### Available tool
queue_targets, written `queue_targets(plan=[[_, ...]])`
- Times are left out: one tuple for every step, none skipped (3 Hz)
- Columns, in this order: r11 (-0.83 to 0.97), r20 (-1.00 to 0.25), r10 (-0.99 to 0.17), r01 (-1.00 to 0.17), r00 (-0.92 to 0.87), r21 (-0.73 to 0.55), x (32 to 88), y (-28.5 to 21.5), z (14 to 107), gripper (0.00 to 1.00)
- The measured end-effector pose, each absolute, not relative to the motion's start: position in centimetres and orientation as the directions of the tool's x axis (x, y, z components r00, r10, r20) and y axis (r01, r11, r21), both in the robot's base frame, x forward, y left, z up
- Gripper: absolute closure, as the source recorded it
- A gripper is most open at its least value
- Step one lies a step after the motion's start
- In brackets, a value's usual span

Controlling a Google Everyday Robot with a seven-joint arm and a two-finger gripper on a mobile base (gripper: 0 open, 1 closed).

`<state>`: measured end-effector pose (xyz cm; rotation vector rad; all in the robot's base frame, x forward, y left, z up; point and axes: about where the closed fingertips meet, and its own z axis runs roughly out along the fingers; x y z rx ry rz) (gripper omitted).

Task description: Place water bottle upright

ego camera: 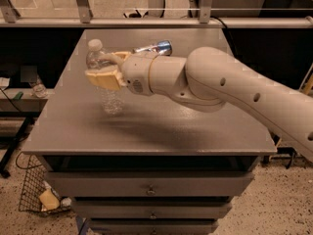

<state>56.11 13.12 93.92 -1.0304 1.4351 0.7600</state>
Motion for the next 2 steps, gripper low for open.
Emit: queue_targets(plan=[[0.401,-0.985,-0.167,-0.910,0.043,-0.108,55.99,13.31,94.01,0.36],[0.397,-0.985,-0.168,-0.911,0.045,-0.110,55.87,13.52,94.09,0.13]])
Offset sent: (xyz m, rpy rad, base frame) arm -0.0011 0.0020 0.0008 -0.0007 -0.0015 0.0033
